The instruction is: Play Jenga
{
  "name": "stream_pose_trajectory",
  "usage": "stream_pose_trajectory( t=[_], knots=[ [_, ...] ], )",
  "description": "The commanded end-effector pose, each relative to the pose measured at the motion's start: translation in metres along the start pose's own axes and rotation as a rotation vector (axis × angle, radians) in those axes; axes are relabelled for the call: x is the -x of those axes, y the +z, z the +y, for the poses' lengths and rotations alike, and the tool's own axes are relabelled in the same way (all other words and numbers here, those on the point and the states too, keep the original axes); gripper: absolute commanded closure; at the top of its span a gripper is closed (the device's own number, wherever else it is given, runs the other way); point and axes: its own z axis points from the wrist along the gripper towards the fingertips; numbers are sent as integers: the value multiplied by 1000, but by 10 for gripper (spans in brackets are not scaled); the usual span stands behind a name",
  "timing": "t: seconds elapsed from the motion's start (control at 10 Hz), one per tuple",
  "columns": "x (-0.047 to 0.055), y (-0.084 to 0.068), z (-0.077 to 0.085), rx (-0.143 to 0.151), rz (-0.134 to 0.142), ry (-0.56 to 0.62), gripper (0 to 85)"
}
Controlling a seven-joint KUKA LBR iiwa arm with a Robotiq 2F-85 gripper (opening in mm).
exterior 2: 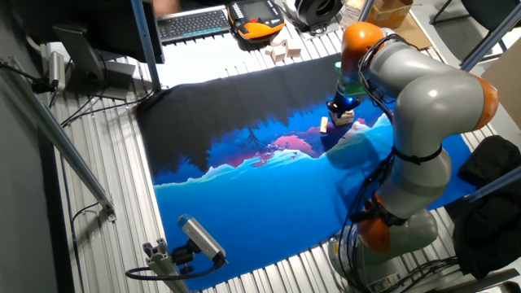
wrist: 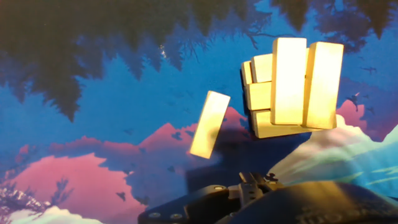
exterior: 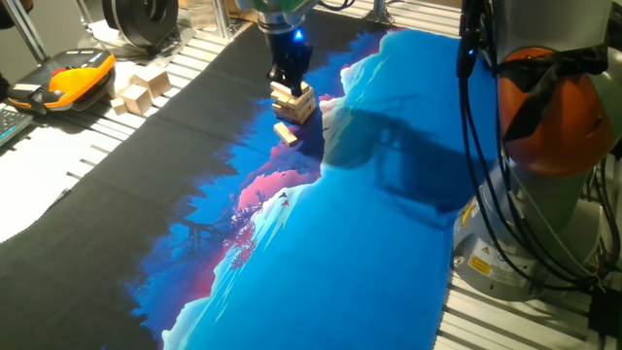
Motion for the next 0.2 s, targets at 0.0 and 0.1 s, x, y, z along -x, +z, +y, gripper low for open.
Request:
stream_pose_trajectory(
  t=[0.0, 0.1],
  knots=[
    [1, 0, 1, -5, -16, 4, 850],
    [4, 1, 1, -9, -16, 7, 850]
  ],
)
